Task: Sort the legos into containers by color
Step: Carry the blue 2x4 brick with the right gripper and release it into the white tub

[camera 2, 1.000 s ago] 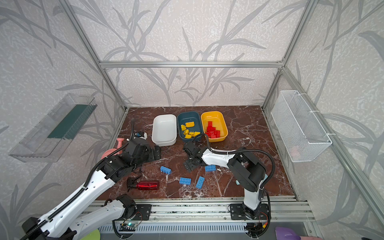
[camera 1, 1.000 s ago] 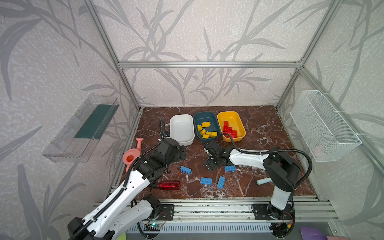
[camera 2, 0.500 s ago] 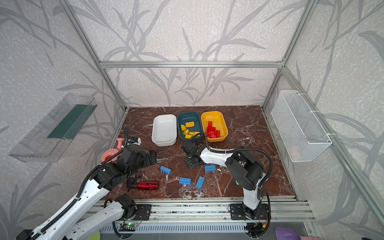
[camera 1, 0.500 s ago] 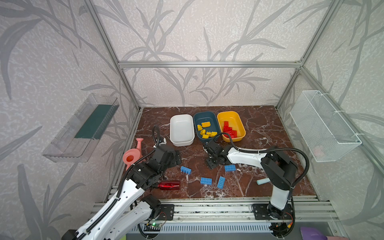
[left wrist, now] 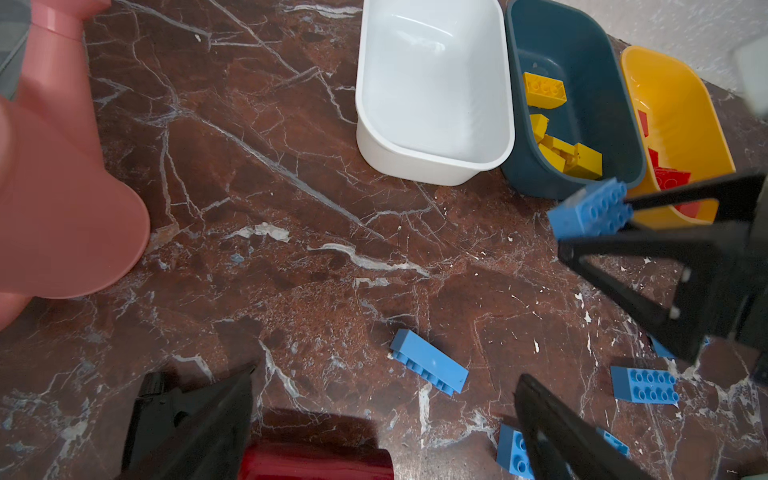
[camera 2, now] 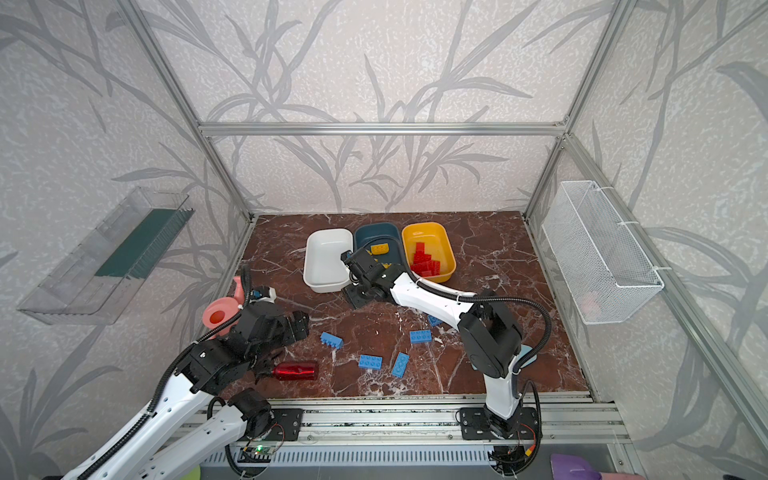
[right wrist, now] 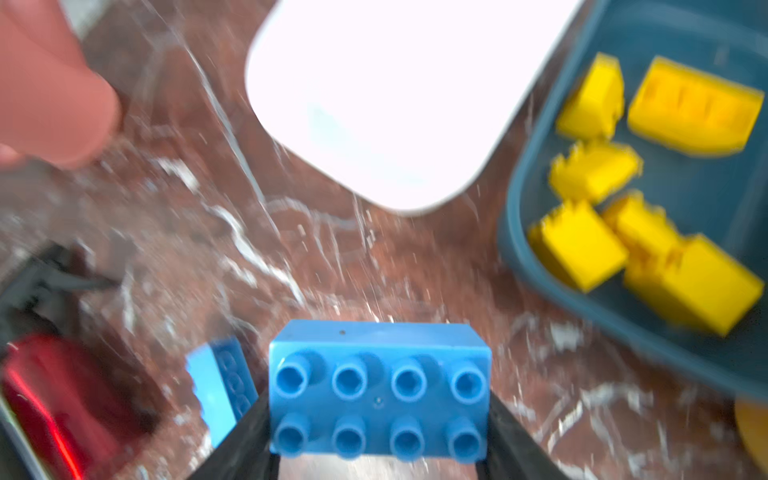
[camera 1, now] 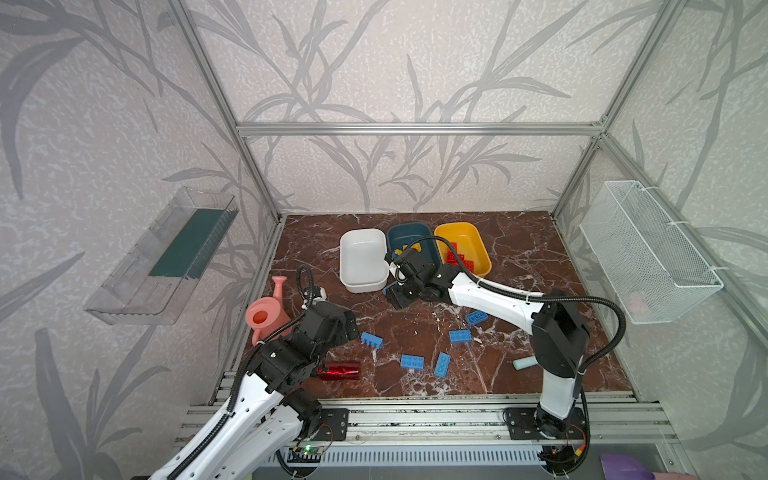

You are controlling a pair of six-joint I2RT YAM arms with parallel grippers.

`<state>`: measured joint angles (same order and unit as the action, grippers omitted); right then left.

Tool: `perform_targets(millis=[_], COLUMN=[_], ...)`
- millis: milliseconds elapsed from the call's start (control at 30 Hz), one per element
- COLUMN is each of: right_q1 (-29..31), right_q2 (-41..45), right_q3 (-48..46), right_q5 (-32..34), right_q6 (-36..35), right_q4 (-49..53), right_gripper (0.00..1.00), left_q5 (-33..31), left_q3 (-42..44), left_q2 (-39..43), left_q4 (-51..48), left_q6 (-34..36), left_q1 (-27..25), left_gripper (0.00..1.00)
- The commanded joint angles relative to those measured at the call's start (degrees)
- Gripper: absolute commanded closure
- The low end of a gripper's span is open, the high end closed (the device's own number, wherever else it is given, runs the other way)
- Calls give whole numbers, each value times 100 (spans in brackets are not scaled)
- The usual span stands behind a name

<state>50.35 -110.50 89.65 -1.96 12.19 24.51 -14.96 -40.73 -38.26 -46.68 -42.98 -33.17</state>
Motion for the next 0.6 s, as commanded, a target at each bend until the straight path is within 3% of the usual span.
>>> perform_targets(millis=[0, 333, 567], right_q1=[-7, -139, -180], right_q2=[-561, -2315, -2918], right_q3=[767, 3536, 4552], right_q5=[-307, -444, -466], right_q6=[-159, -230, -235], right_q4=[260, 1187, 1673], right_gripper=[45, 43, 29], left_q5=[94, 309, 427], left_q3=[96, 232, 234], left_q2=[82, 133, 27], left_q4=[-159, -98, -53], left_q6=[-191, -272, -237], left_q1=[-10, -19, -24], left_gripper=[2, 3, 3])
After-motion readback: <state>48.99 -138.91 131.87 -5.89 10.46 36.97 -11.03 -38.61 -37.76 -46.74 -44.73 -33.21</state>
